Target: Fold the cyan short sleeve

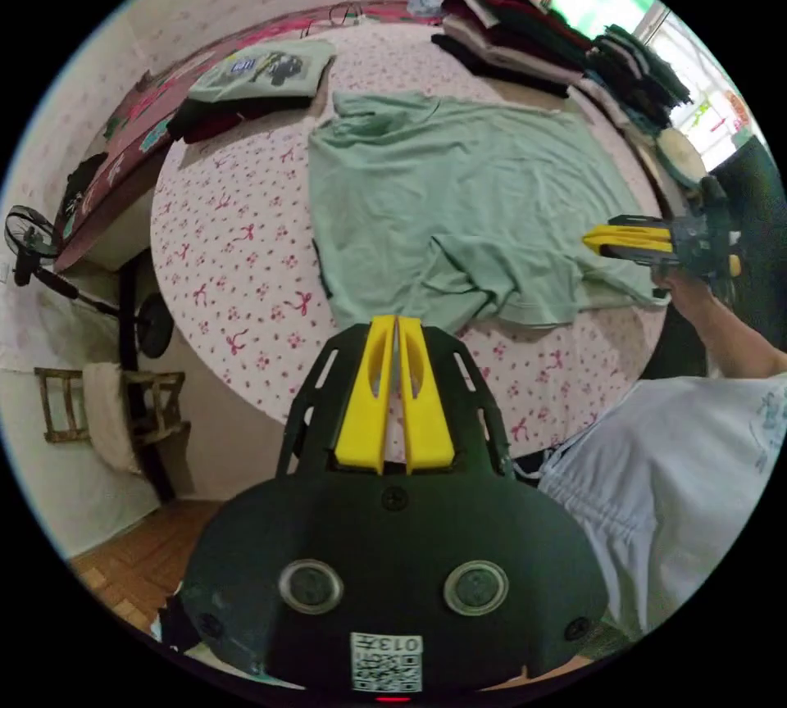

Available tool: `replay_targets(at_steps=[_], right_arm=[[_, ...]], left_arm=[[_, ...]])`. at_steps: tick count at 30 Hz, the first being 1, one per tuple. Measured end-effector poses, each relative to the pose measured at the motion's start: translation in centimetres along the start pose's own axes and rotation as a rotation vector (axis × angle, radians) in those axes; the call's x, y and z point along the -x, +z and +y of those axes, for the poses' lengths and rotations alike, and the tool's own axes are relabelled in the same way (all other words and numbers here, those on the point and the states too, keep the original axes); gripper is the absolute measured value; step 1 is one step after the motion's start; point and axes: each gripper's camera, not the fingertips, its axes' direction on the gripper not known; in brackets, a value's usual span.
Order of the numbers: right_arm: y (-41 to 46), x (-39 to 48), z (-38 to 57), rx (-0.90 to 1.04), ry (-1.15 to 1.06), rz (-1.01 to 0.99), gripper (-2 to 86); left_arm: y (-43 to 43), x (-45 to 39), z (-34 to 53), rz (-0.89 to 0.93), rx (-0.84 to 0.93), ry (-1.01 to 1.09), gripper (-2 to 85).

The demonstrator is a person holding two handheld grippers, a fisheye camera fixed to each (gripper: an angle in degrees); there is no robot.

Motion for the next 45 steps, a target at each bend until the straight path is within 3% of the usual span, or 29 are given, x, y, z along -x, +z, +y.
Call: replay_targets(at_steps=[4,9,16,21,29,35,40,43,45], right_arm=[[-0.5,2.7,1.3,-0.029,-0.132,-0.091,6.0],[2.9,7.5,0.8,0.053,-0.344,-0.064,7.3],[5.1,7.4,-1.0,0.129,-0.327,0.004,1.9],[1.5,6.2,-1.2,0.066,-0.311,-0.134,1.1],[-0.5,8.9,0.5,0.050,-0.409,-0.441,1.0],[4.2,14.0,1.0,0.300,-0.600,-0.610,0.9],[2.7,14.7,0.5,0.264,-0.696,-0.556,0.7],[1.2,13.1,-0.5,0.175,-0.651,-0.639,1.9],[1.0,12.4,-1.0,0.124,-0.600,-0.537,3.6]], left_arm=[[2.1,-3.0,1.7,0.038,0.005,0.075,7.7],[5.3,-5.7,0.1,-0.008,0.009,0.119,11.4],[7.3,-5.1,-3.1,-0.010,0.034,0.104,1.1],[2.9,-4.5,-1.4,0.082,-0.005,0.256,0.1],[0.3,-3.6,4.4,0.256,0.172,0.321,0.0],[6.0,-3.4,7.4,0.285,0.380,0.220,0.4],[3.1,0.9,6.8,0.204,0.083,-0.147,3.1],[2.7,1.8,5.6,0.199,-0.029,-0.248,6.9],[3.6,0.9,4.3,0.134,-0.010,-0.237,7.9]])
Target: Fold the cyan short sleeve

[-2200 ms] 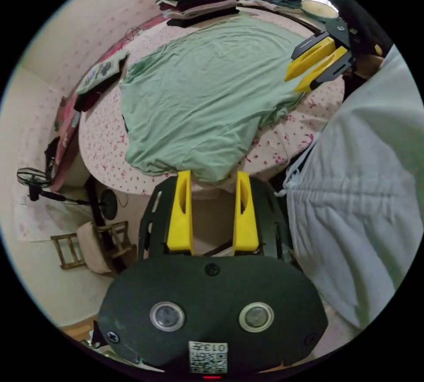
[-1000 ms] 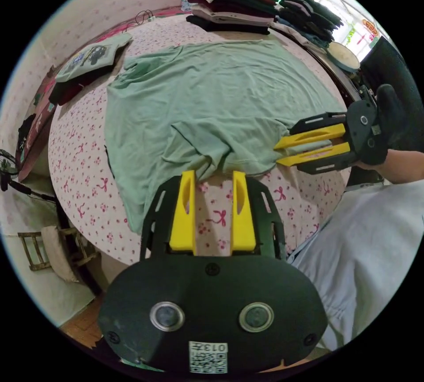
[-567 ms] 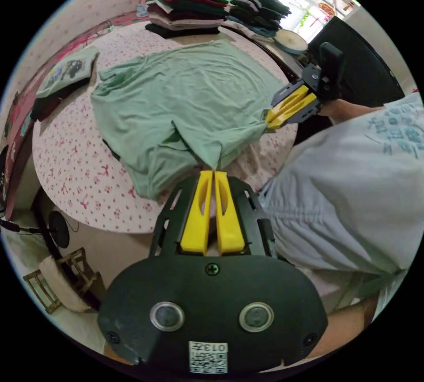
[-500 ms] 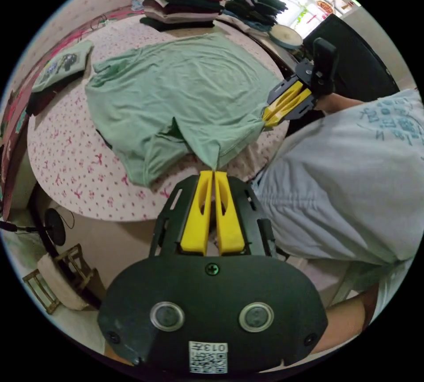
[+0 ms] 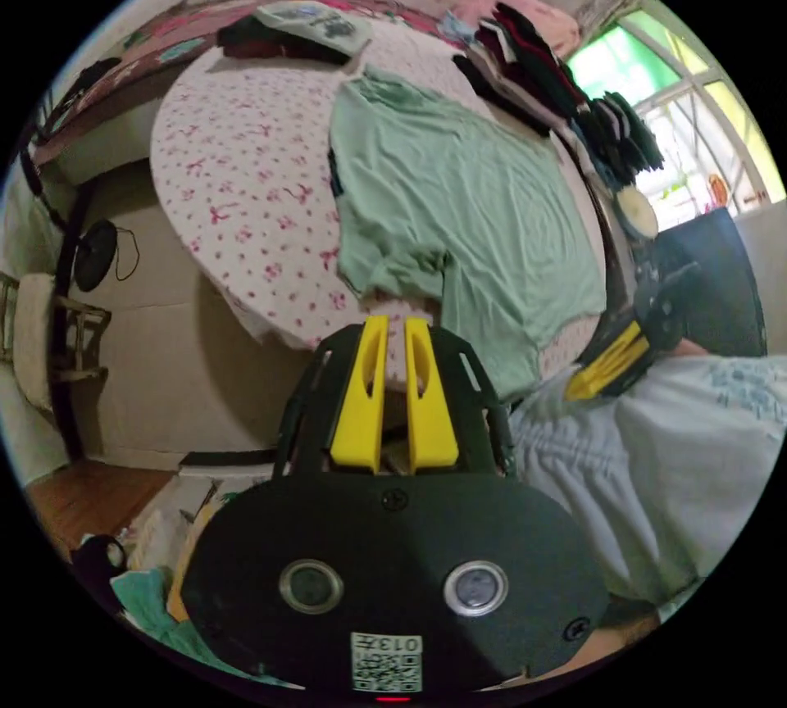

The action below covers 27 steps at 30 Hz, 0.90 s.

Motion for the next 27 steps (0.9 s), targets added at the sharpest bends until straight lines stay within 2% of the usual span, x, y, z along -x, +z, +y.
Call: replay_targets(at_steps=[3,7,10,13,14,16,19,21,25,27], right_arm=[[0.3,-1.0,-0.3,-0.015,0.056,0.084,6.3],[3.1,-0.1,-1.8,0.086,-0.025,0.113,7.2],[5.3,0.3,-2.9,0.159,-0.060,0.121,6.3],[7.5,0.3,-3.2,0.260,-0.071,0.124,2.4],[7.4,0.4,-3.2,0.237,-0.065,0.144,1.7],[7.1,0.3,-3.5,0.272,-0.037,0.094,1.1],[4.6,1.8,-2.9,0.142,-0.119,0.009,0.6],[4.3,2.7,-2.5,0.125,-0.174,-0.019,0.4],[7.6,4.4,-2.1,0.263,-0.264,-0.032,0.0],[8.7,5.5,-1.9,0.324,-0.299,-0.011,0.0]], left_arm=[[3.0,-3.4,-1.5,-0.197,0.088,0.125,8.4],[6.4,-9.3,-1.6,-0.472,0.137,0.393,8.0],[8.1,-12.3,-1.2,-0.543,0.150,0.537,3.5],[9.2,-13.7,-1.0,-0.567,0.213,0.587,1.0],[9.2,-13.9,-0.9,-0.574,0.223,0.596,0.8],[7.7,-15.1,0.1,-0.623,0.165,0.639,0.3],[5.4,-16.2,2.3,-0.763,0.081,0.685,0.1],[5.6,-16.2,3.5,-0.787,0.082,0.692,0.0],[9.0,-15.0,4.9,-0.810,0.194,0.632,-0.1],[9.2,-14.6,5.3,-0.811,0.190,0.579,-0.2]])
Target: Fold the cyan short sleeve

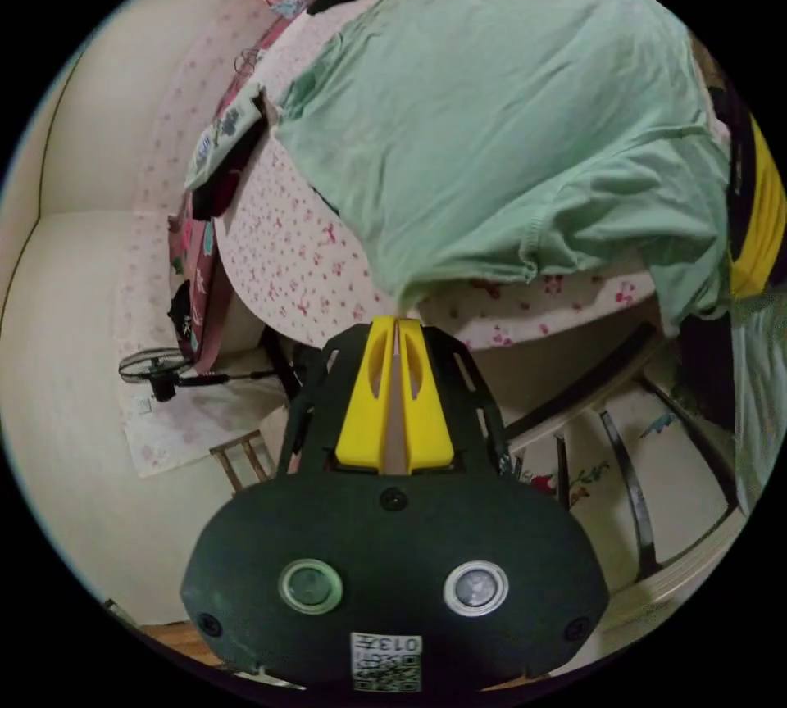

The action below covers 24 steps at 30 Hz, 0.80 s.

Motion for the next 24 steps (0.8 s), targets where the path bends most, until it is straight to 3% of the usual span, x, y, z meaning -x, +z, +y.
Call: replay_targets(at_steps=[5,9,13,17,24], right_arm=[[-4.6,1.5,2.5,-0.167,0.078,0.029,-0.1],[-8.2,1.2,8.8,-0.326,0.358,0.142,-0.1],[-9.0,1.4,18.2,-0.318,0.751,0.295,-0.2],[-8.9,3.1,26.8,-0.241,1.127,0.415,-0.1],[-8.9,8.2,34.9,-0.236,1.464,0.564,-0.1]], left_arm=[[-0.2,3.2,3.2,0.039,0.029,-0.199,-0.1],[-3.0,6.8,4.9,0.265,-0.151,-0.390,0.4],[-5.2,5.2,2.3,0.341,-0.249,-0.323,3.3],[-3.4,4.9,1.0,0.436,-0.171,-0.409,9.7],[-1.3,6.5,3.9,0.529,-0.090,-0.660,7.9]])
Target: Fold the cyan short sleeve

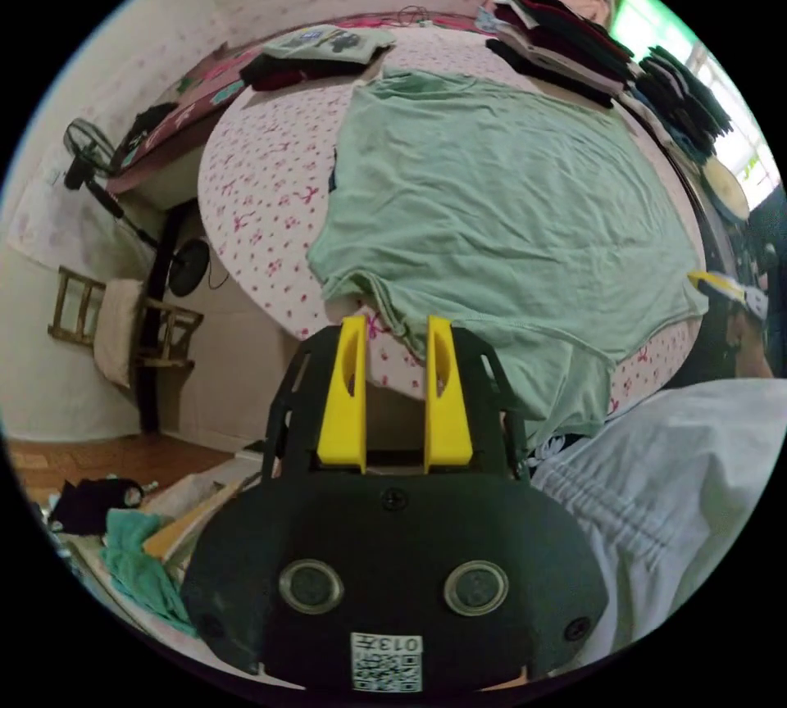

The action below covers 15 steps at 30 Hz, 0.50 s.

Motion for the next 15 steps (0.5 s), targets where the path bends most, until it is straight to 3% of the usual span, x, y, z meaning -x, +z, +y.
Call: replay_targets(at_steps=[8,12,15], right_arm=[[0.3,-5.4,3.0,0.044,0.144,0.078,-0.1],[0.1,-6.5,3.6,0.042,0.149,0.075,-0.1],[0.0,-7.2,4.2,0.015,0.145,0.065,-0.1]], left_arm=[[0.6,2.2,-1.7,0.098,0.054,0.026,1.8],[-1.5,3.4,-0.1,0.048,0.074,0.097,0.8],[-0.8,5.7,2.2,0.121,0.105,0.031,0.7]])
